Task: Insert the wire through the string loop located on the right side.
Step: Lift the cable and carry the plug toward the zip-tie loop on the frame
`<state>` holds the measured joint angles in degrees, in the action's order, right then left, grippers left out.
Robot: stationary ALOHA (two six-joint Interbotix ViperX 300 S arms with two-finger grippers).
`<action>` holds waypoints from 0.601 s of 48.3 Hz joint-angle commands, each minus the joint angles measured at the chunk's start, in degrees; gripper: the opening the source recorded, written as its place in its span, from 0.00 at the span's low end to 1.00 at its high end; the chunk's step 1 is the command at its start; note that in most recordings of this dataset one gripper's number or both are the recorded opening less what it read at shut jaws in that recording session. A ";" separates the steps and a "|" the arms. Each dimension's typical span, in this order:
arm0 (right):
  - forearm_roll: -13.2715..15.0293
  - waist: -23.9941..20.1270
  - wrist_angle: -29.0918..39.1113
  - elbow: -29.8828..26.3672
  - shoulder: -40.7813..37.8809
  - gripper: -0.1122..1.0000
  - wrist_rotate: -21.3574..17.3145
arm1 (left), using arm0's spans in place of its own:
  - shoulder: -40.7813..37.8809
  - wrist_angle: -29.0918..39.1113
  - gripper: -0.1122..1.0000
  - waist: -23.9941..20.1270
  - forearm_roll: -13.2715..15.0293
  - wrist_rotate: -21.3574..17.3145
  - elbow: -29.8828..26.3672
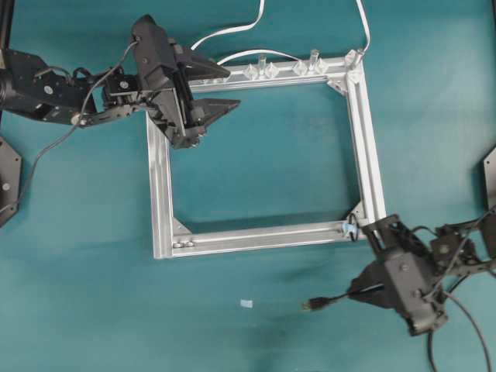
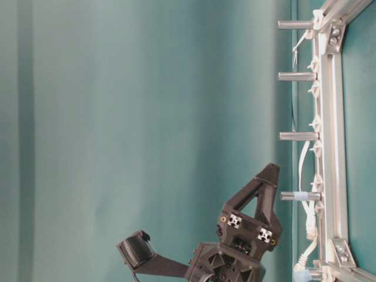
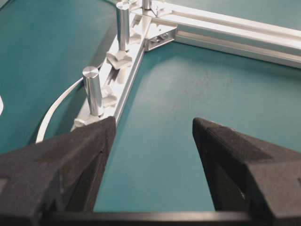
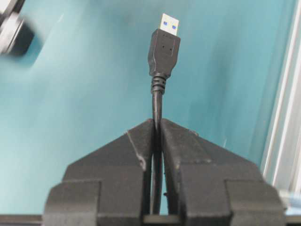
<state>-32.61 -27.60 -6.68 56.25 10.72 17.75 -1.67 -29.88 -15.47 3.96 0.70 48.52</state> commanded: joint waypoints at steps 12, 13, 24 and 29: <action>0.18 -1.05 2.99 6.24 9.84 0.16 -0.18 | 1.41 -0.26 0.75 0.09 -0.18 0.44 -0.97; 0.18 -1.05 3.08 6.68 10.55 0.16 -0.18 | 1.41 -0.26 0.75 0.09 -0.18 0.44 -0.97; 0.18 -1.05 3.43 12.13 17.67 0.16 -0.18 | 1.41 -0.26 0.75 0.09 -0.18 0.44 -0.97; 0.18 -1.05 3.69 14.06 20.04 0.16 -0.18 | 1.32 -0.26 0.75 0.09 -0.18 0.53 -0.97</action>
<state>-32.52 -28.48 -2.99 69.87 29.09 17.49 -1.67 -29.88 -15.47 3.96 0.70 48.52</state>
